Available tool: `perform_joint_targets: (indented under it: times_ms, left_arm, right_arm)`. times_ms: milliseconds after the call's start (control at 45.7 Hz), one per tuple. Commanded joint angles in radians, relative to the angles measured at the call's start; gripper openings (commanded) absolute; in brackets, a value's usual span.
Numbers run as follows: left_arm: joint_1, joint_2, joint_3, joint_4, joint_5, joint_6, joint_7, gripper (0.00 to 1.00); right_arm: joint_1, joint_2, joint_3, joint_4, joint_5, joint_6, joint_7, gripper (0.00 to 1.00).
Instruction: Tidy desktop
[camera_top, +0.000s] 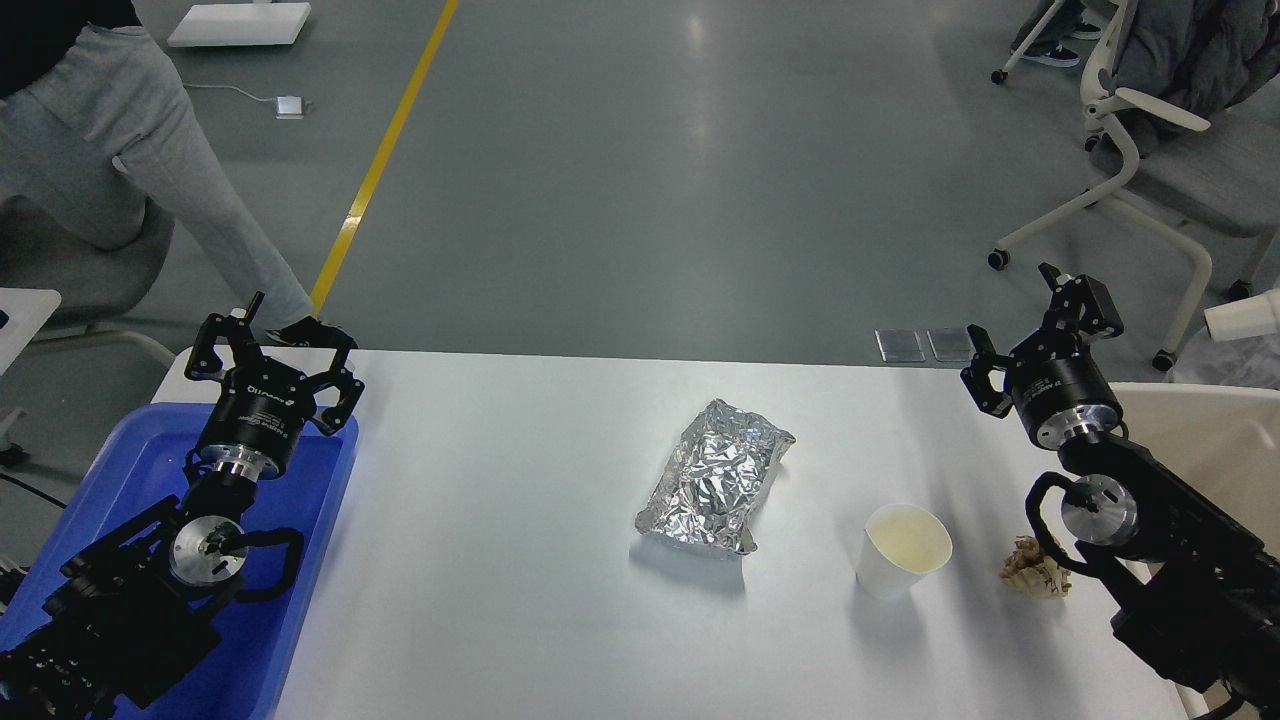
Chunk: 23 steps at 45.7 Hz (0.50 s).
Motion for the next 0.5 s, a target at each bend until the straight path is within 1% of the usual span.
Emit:
perform_joint_targets:
  times_ms: [0, 350, 416, 438, 481]
  left_arm:
    - [0.0, 0.0, 0.0, -0.001, 0.0, 0.0, 0.0, 1.0]
    - [0.0, 0.0, 0.0, 0.001, 0.0, 0.0, 0.0, 1.0]
    - [0.0, 0.0, 0.0, -0.001, 0.0, 0.0, 0.0, 1.0]
    - [0.0, 0.0, 0.0, 0.001, 0.0, 0.0, 0.0, 1.0]
    - [0.0, 0.0, 0.0, 0.001, 0.0, 0.0, 0.0, 1.0]
  right_arm:
    - [0.001, 0.004, 0.001, -0.001, 0.0, -0.001, 0.001, 1.0]
    - [0.016, 0.001, -0.016, 0.017, 0.002, 0.009, -0.004, 1.0]
    - [0.02, -0.002, -0.028, 0.034, 0.002, 0.016, -0.033, 1.0]
    - [0.024, -0.002, -0.034, 0.042, 0.002, 0.019, -0.053, 1.0]
    - [0.028, -0.005, -0.04, 0.057, 0.002, 0.015, -0.113, 1.0]
